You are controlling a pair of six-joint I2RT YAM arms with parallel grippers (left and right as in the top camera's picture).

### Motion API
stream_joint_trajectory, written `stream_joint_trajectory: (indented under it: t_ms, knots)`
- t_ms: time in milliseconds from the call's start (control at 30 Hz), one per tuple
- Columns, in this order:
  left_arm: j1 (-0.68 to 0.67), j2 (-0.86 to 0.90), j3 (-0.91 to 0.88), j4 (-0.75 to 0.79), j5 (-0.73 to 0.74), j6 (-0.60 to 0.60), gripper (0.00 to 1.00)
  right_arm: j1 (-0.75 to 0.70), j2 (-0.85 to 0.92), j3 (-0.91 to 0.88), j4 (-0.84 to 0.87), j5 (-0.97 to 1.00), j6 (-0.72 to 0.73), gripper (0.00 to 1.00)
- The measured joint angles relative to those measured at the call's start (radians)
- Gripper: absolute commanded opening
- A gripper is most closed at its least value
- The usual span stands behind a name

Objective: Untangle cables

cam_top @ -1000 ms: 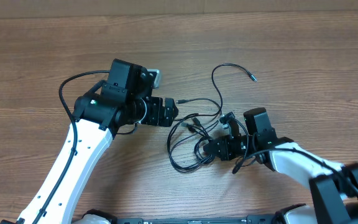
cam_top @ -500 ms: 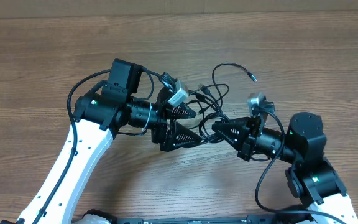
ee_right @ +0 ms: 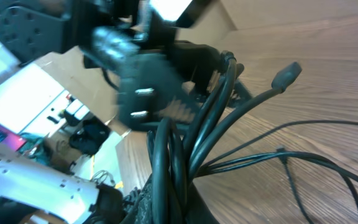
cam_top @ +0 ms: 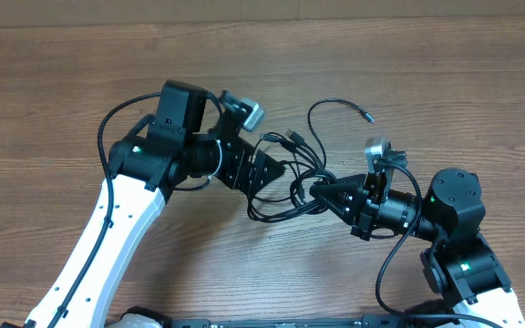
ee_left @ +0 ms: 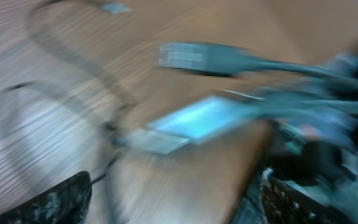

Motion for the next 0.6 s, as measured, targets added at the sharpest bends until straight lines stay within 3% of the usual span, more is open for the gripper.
stream_joint_trajectory:
  t_ms: [33,100,167,200,267,367,500,533,567,600]
  knots:
    - [0.000,0.000,0.000,0.000,0.092,0.049,0.67,0.000,0.000,0.000,0.000,0.020,0.007,0.04]
    - [0.000,0.000,0.000,0.000,0.178,0.095,0.67,0.000,0.000,0.000,0.001,0.042,0.022,0.04]
    - [0.000,0.000,0.000,0.000,0.268,0.133,0.80,-0.009,0.000,0.000,0.004,0.061,0.037,0.04]
    - [0.000,0.000,0.000,0.000,0.323,0.158,0.93,-0.017,0.000,0.000,0.011,0.067,0.050,0.04]
    - [0.000,0.000,0.000,0.006,0.405,0.202,0.99,-0.034,0.000,0.000,0.042,0.076,0.091,0.04]
    - [-0.010,0.000,0.000,0.018,0.453,0.227,1.00,-0.039,0.000,0.001,0.152,0.026,0.151,0.04]
    - [-0.058,0.000,0.000,0.102,0.471,0.232,1.00,-0.039,0.000,0.001,0.161,-0.027,0.191,0.04]
    - [-0.075,0.000,0.000,0.126,0.474,0.232,0.92,-0.039,0.000,0.001,0.160,-0.034,0.196,0.04]
    - [-0.092,0.000,0.000,0.143,0.477,0.232,0.72,-0.039,0.000,0.001,0.160,-0.040,0.203,0.04]
    - [-0.107,0.000,0.000,0.157,0.477,0.235,0.42,-0.039,0.000,0.001,0.160,-0.045,0.206,0.04]
